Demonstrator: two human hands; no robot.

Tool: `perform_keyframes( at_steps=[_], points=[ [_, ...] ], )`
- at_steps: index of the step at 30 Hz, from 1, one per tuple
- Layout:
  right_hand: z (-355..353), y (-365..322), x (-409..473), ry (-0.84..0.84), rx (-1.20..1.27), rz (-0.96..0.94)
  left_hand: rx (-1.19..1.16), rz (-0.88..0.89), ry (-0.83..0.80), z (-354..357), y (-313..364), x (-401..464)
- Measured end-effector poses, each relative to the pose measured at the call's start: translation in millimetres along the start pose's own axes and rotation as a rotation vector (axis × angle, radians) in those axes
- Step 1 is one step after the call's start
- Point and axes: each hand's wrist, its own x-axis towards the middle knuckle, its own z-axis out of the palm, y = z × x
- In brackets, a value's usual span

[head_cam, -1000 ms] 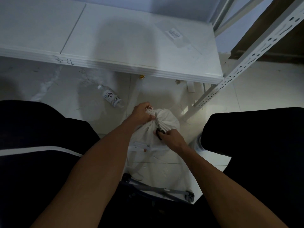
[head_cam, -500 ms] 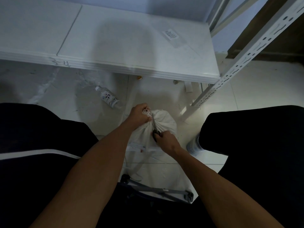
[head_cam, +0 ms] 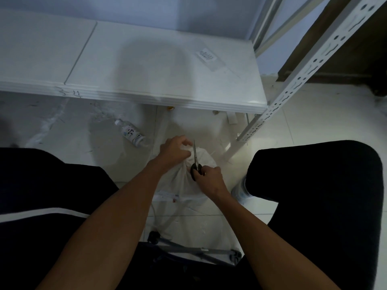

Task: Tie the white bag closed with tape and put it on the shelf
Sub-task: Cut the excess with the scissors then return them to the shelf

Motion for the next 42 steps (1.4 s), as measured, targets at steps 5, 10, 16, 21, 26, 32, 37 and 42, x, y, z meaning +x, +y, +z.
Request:
perform_keyframes(
  at_steps=[5,10,16,21,26,32,37,42],
  points=[
    [-12.5,-11.8,-7.8,-0.061,0.08,0.011,-0.267,0.004,-0.02,-13.6,30.5,-6.9],
    [-18.4,-16.3,-7.4,-0.037,0.149,-0.012,-0.526,-0.034,0.013,-0.3,40.7,-24.3],
    [-36.8,-25.3,1.3,0.013,0.007,-0.05,-0.792,-0.053,0.132,3.2,69.4,-40.7],
    [-69.8,-41.3,19.0,0.176,0.038,-0.121,-0.907,-0.068,0.252,-9.7,98.7,-19.9],
    [-108.2,-60.7,35.0,0.388,0.392,-0.133,-1.278,-0.135,0.304,-15.0,149.9,14.3],
    [-159.6,-73.5,82.0,0.46,0.78,-0.082,-1.419,-0.149,0.251,-4.9,207.7,71.1],
    [-206.6,-69.2,135.8,0.583,0.511,-0.089,-1.0,-0.24,0.281,12.1,220.7,153.0],
    [-231.7,-50.2,188.6,0.483,0.148,-0.119,-0.489,-0.335,0.265,33.3,202.6,215.7]
  ],
)
